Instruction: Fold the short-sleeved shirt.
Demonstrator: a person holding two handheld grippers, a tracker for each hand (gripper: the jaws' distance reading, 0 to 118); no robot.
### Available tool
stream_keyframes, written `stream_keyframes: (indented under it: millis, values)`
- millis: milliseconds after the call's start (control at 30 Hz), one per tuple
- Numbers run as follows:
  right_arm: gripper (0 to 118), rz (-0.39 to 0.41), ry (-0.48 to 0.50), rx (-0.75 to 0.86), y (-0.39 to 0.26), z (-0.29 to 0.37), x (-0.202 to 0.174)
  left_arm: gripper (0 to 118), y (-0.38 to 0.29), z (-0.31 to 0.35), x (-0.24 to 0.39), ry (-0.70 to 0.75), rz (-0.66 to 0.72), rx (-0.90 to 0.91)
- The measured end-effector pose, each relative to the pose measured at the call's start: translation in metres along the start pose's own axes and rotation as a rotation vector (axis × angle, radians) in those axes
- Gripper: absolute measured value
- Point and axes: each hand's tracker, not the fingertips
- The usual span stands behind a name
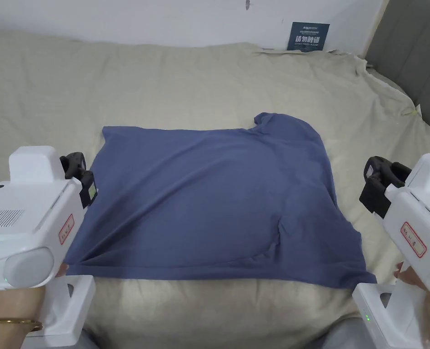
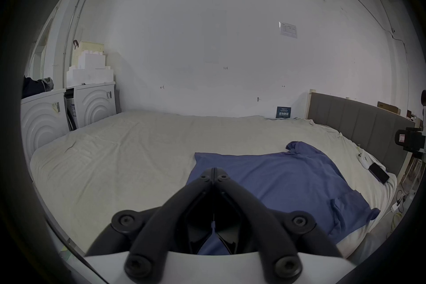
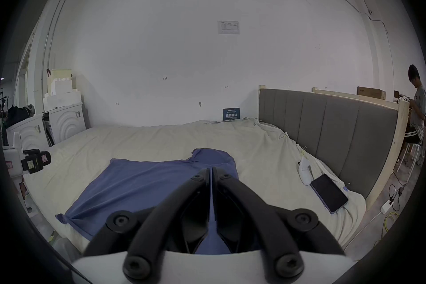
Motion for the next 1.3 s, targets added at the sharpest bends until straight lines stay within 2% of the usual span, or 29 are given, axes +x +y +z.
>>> stream_keyframes:
  millis: [633,867,900,933,967,1067,1100,1300]
  values:
    - [0,-0.009,-0.007,-0.046,-0.007,-0.009,0.004,0,-0.005,0.002,0.003,-0.002,-0.002,-0.021]
    - [2,-0.007,-0.016,-0.137,-0.010,-0.017,0.012,0,-0.007,0.002,0.004,-0.001,-0.013,-0.030]
    - [12,-0.008,-0.027,-0.175,-0.011,-0.021,0.015,0,-0.007,0.002,0.004,-0.001,-0.011,-0.031]
    - [12,-0.022,-0.032,-0.201,-0.013,-0.024,0.018,0,-0.008,0.002,0.004,-0.001,-0.009,-0.032]
    - [17,-0.038,-0.042,-0.235,-0.014,-0.027,0.022,0,-0.008,0.002,0.004,0.000,-0.007,-0.032]
    - [87,-0.078,-0.038,-0.364,-0.023,-0.039,0.034,0,-0.009,0.001,0.004,-0.001,-0.004,-0.035]
    - [102,-0.087,-0.040,-0.410,-0.027,-0.041,0.038,0,-0.009,0.001,0.004,-0.002,-0.002,-0.036]
    - [103,-0.103,-0.062,-0.602,-0.069,-0.053,0.056,0,-0.011,0.001,0.008,-0.009,-0.002,-0.046]
